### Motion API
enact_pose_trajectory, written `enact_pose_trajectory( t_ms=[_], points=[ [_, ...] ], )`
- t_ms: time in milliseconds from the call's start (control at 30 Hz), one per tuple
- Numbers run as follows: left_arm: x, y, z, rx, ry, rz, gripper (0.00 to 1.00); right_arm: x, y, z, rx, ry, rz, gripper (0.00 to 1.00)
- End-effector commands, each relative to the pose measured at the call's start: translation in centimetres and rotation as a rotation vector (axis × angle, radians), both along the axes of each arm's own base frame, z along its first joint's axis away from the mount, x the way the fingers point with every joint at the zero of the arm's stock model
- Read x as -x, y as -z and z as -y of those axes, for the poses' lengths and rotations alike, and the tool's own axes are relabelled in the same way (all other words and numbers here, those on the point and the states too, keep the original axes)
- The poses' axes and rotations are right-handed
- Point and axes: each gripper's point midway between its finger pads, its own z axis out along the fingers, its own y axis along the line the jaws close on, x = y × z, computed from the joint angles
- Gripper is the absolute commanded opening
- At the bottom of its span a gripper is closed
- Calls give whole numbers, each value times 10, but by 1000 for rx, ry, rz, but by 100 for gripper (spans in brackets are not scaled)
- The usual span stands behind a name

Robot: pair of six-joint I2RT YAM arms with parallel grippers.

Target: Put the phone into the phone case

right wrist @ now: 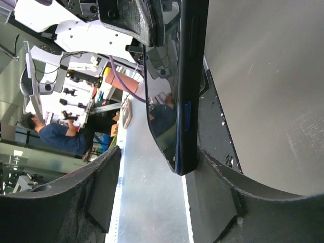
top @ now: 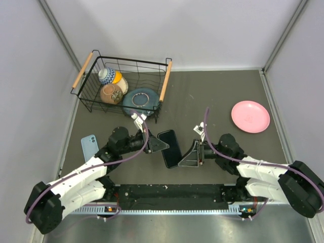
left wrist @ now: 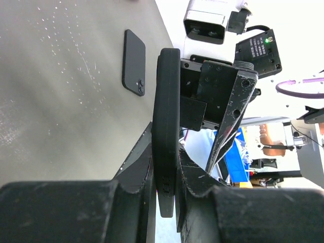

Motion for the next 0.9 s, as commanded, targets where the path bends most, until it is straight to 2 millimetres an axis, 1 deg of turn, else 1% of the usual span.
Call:
enact_pose_trajectory(
  t_ms=[0,33,67,100,133,167,200,233,267,300,333,367,400,467,500,533,567,667,700,800,867],
  points=[
    [-7,-32,3,90,-13,96,0,3,-20,-3,-75,-24,67,53],
    [-10,-28,3,72,-26,92,0,2,-21,-3,-80,-22,68,40],
    [-12,-28,3,58,-27,98,0,2,-22,-3,-83,-18,61,33],
    [-13,-19,2,15,-29,93,0,0,-24,-3,-88,0,67,26],
    [-21,-5,-1,-52,-67,81,0,-8,-21,-4,-67,46,75,7],
    [-24,-4,-1,-75,-65,98,0,-12,-14,-3,-27,76,46,3],
    [-23,7,-2,-119,-60,67,0,-16,-19,-5,-26,92,55,0],
    [-25,10,-3,-143,-69,64,0,-19,-19,-4,-16,109,52,0],
    [-28,8,-3,-156,-73,71,0,-25,-11,-3,30,149,18,0],
    [-27,18,-5,-196,-74,37,0,-29,-21,-3,24,172,31,0],
    [-29,15,-5,-203,-77,42,0,-31,-21,-1,43,193,27,0],
    [-28,17,-5,-208,-73,36,0,-36,-13,2,92,233,-1,0],
    [-28,18,-5,-208,-70,28,0,-38,-25,4,84,252,22,0],
    [-24,17,-3,-194,-55,11,0,-44,-27,7,104,295,42,0],
    [-23,16,-1,-187,-48,8,0,-44,-26,9,126,304,32,0],
    [-23,14,-1,-172,-44,10,0,-44,-30,11,121,310,50,0],
    [-18,12,1,-151,-23,-3,0,-42,-32,11,114,302,61,0],
    [-10,0,6,-68,18,5,0,-33,-43,12,64,266,104,24],
    [-3,-4,7,-45,56,3,0,-32,-45,12,46,264,118,37],
    [5,-8,6,-20,81,-4,0,-29,-48,14,25,260,136,56],
    [10,-9,5,-16,92,1,0,-32,-48,11,31,253,133,59]
  ],
)
